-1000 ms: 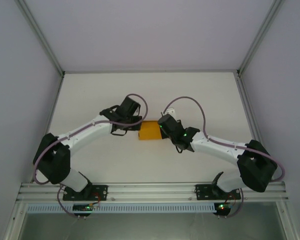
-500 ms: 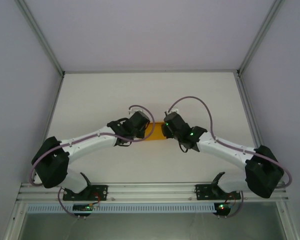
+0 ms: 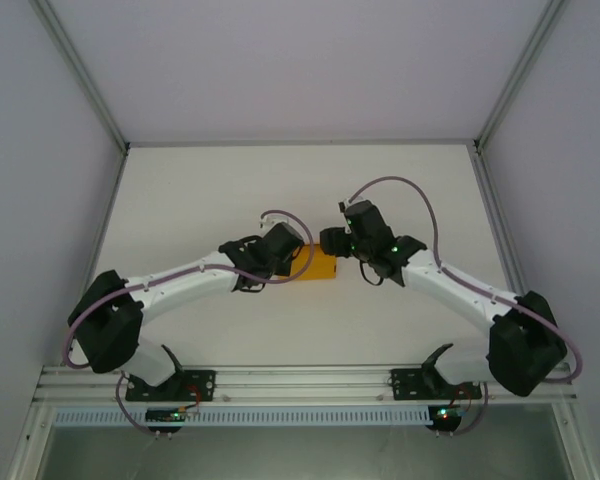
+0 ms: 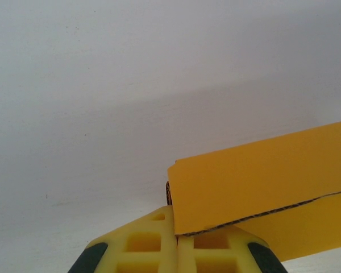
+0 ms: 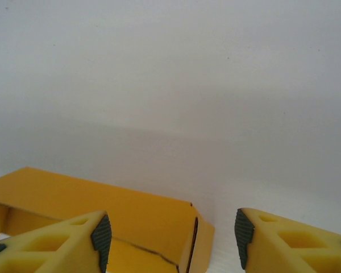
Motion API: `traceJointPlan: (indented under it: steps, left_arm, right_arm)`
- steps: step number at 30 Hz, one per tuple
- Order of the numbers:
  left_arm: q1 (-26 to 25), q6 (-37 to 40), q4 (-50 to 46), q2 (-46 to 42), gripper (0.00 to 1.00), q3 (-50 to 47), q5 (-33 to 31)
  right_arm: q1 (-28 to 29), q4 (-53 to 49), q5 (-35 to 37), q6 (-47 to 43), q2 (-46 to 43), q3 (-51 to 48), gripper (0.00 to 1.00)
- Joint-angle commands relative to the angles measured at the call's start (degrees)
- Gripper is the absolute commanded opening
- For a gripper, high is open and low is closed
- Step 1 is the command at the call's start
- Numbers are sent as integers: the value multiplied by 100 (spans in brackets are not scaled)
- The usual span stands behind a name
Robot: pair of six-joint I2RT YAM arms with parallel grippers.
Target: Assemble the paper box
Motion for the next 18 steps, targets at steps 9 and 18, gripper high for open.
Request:
traceJointPlan:
  steps: [9, 18]
  left_arm:
    - [5, 868, -899, 5, 25, 189, 593]
    - [89, 1350, -927, -152, 40, 463, 1301]
  right_arm:
    - [-22, -2, 62, 597, 381, -242, 43]
    - [343, 190, 745, 1036, 553, -762, 39]
